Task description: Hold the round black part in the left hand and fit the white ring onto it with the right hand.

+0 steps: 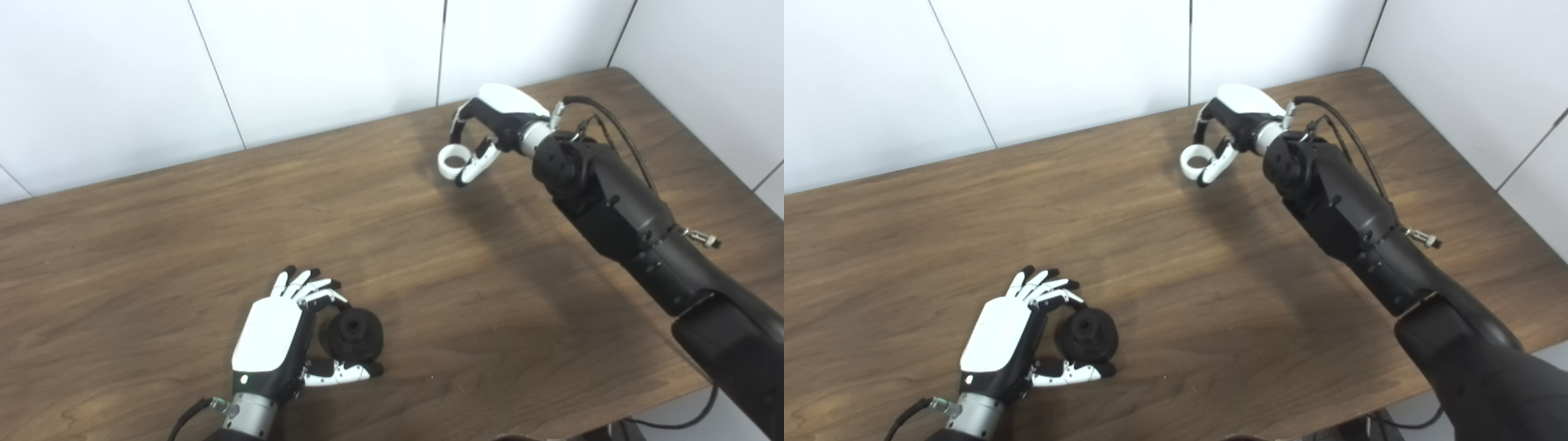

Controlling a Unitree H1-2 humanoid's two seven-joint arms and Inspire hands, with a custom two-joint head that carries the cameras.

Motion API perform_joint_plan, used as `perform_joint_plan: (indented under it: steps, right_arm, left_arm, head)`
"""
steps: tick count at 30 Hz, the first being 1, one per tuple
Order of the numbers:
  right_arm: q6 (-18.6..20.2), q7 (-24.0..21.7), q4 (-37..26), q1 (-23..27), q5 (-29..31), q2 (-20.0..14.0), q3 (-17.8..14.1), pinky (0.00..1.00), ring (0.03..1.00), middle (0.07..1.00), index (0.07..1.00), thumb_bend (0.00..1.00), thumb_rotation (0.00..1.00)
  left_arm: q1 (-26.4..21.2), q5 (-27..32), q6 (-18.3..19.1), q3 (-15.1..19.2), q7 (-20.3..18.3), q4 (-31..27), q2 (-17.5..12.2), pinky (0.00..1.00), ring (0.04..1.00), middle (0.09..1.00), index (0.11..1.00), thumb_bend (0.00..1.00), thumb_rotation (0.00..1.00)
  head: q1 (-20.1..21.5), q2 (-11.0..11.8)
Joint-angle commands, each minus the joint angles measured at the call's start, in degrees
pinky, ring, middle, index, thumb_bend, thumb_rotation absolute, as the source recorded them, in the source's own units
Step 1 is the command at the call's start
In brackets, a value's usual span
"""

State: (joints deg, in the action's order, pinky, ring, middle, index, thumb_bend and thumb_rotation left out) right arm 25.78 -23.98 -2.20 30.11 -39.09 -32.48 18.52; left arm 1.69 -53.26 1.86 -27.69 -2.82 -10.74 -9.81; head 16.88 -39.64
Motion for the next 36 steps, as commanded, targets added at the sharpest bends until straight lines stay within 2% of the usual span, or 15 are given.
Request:
perform_joint_plan:
  steps: [1, 12, 19, 23, 31, 36]
  right_arm:
    - [-0.1, -0.6, -2.8, 2.0, -0.9, -0.5, -0.4, 1.00, 0.948, 0.835, 0.485, 0.52, 0.13]
    - [-0.7, -9.1, -14.0, 1.5, -1.9, 0.4, 2.8, 1.00, 0.950, 0.832, 0.484, 0.52, 0.13]
    - [-1.0, -12.9, -20.4, 0.5, -2.1, 1.9, 3.5, 0.98, 0.942, 0.819, 0.484, 0.52, 0.13]
    - [-0.6, -14.8, -23.5, -0.5, -2.4, 3.0, 3.5, 1.00, 0.952, 0.831, 0.483, 0.52, 0.13]
    - [-3.7, -16.9, -27.4, -2.0, -2.5, 3.8, 4.3, 0.99, 0.958, 0.839, 0.483, 0.53, 0.14]
    - [-2.6, -18.8, -29.2, -2.9, -1.5, 4.8, 3.9, 0.99, 0.969, 0.840, 0.483, 0.52, 0.14]
  left_arm:
    - [1.8, -2.4, 3.1, -1.0, -4.3, 1.4, -0.8, 1.00, 0.910, 0.794, 0.483, 0.52, 0.05]
    - [1.4, -3.5, 5.2, -2.5, -5.2, 1.2, 0.8, 1.00, 0.921, 0.798, 0.483, 0.52, 0.05]
    - [1.1, -4.8, 5.8, -3.5, -4.3, 1.7, 1.7, 1.00, 0.918, 0.792, 0.483, 0.52, 0.06]
    - [1.0, -4.8, 6.0, -3.7, -4.0, 2.0, 2.1, 1.00, 0.915, 0.787, 0.483, 0.52, 0.06]
    - [0.9, -5.0, 6.5, -3.8, -4.0, 2.3, 2.3, 1.00, 0.916, 0.788, 0.483, 0.52, 0.06]
    - [0.8, -4.8, 6.7, -3.8, -3.9, 2.4, 2.3, 1.00, 0.915, 0.787, 0.483, 0.52, 0.06]
  head:
    - [-0.9, -0.3]
    - [-7.4, -2.2]
    - [-10.6, -3.3]
    - [-11.3, -3.6]
    - [-11.7, -4.3]
    - [-11.9, -4.8]
